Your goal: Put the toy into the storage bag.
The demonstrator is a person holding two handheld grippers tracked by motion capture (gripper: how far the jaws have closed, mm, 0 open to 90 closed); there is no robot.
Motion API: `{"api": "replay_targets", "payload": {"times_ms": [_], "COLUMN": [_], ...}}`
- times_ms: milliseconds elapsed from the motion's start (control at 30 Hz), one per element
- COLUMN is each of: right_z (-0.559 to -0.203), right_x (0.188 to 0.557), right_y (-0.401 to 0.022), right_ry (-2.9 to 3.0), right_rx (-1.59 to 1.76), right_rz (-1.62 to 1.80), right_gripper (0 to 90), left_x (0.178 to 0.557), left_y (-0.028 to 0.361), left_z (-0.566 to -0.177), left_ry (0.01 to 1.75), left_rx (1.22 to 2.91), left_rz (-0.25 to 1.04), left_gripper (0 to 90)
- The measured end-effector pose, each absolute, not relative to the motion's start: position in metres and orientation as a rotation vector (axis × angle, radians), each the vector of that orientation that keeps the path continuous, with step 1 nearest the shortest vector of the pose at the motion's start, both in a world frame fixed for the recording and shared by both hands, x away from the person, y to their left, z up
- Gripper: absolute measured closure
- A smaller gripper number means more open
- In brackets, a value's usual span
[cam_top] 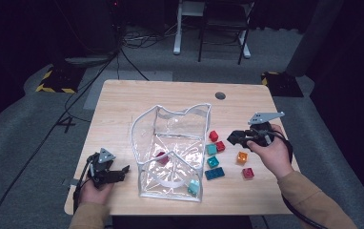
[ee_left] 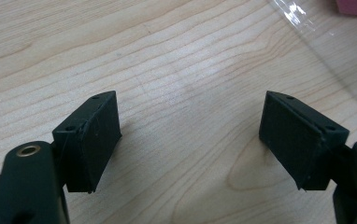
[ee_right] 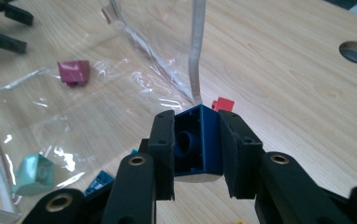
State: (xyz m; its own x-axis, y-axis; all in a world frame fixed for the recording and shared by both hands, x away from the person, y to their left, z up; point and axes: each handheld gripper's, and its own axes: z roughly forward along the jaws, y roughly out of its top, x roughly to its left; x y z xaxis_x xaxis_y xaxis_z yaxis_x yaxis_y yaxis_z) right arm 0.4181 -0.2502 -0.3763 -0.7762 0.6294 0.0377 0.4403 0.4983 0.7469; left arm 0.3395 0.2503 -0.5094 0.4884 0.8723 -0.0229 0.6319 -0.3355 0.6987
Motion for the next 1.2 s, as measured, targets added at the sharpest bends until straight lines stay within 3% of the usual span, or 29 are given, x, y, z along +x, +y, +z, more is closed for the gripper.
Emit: {"api": "replay_targets", "payload": {"times_ms": [1200], "right_z": [-0.282], "right_x": [0.394], "right_y": [-0.203], "right_ry": [2.453], "right_rx": [0.697], "right_rz": [1.415], "right_gripper": [68.3], "left_x": [0.339], "left_y": [0.25], "left_z": [-0.51], "left_ry": [1.235], "left_rx": [2.081], "left_rz": [0.478], "left_gripper": [20.9]}}
